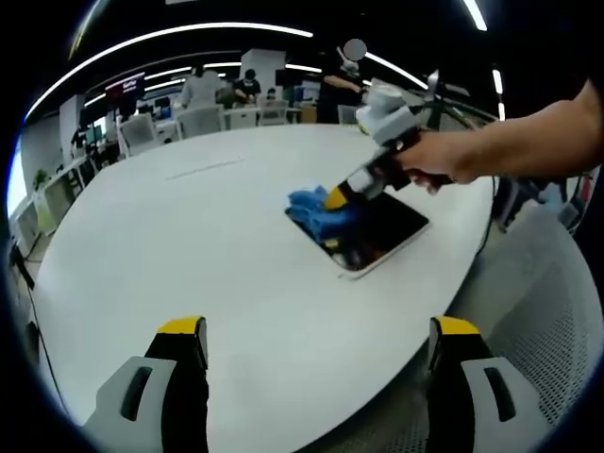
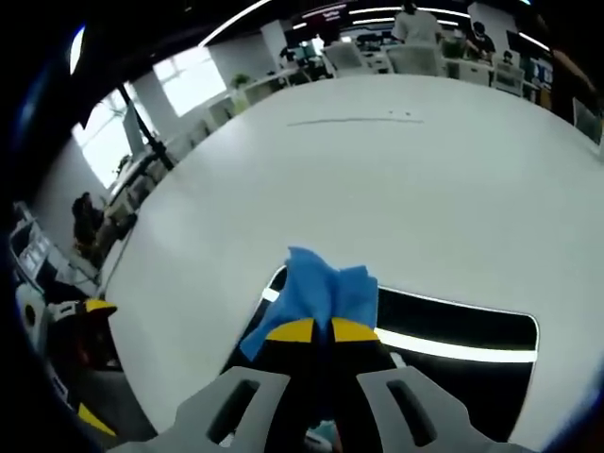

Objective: Wipe the mirror surface with the cleaning cloth until all visible marks leave the cleaned area.

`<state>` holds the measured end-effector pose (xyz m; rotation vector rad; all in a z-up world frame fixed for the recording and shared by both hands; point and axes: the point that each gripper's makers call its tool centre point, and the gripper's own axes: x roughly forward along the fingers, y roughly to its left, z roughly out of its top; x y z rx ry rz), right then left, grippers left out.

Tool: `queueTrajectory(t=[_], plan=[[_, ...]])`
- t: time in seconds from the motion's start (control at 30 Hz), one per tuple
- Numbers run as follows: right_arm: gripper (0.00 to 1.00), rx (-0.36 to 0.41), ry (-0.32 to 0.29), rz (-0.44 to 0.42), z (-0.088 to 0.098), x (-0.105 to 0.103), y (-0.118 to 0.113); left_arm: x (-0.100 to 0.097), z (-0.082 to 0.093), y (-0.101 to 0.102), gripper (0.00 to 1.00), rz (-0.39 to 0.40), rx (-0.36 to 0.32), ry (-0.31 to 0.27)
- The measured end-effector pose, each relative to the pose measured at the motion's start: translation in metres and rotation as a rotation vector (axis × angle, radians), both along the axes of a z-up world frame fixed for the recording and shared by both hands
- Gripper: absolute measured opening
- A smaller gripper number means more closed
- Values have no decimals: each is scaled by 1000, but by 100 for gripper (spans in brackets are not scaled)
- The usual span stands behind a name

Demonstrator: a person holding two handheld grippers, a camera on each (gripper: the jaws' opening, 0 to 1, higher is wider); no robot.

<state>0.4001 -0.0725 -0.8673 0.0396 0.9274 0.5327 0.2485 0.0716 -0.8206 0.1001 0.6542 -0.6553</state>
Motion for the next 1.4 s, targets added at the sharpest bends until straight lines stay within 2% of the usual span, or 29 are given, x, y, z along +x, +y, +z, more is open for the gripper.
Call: queueTrajectory(t=[0.67,1.4], plan=[[0,23,-7,-4,1,-33,0,0,2,0,97,1,-1,-9],[0,18,-17,34,0,-68,1,1,1,1,97,5,0,-10]])
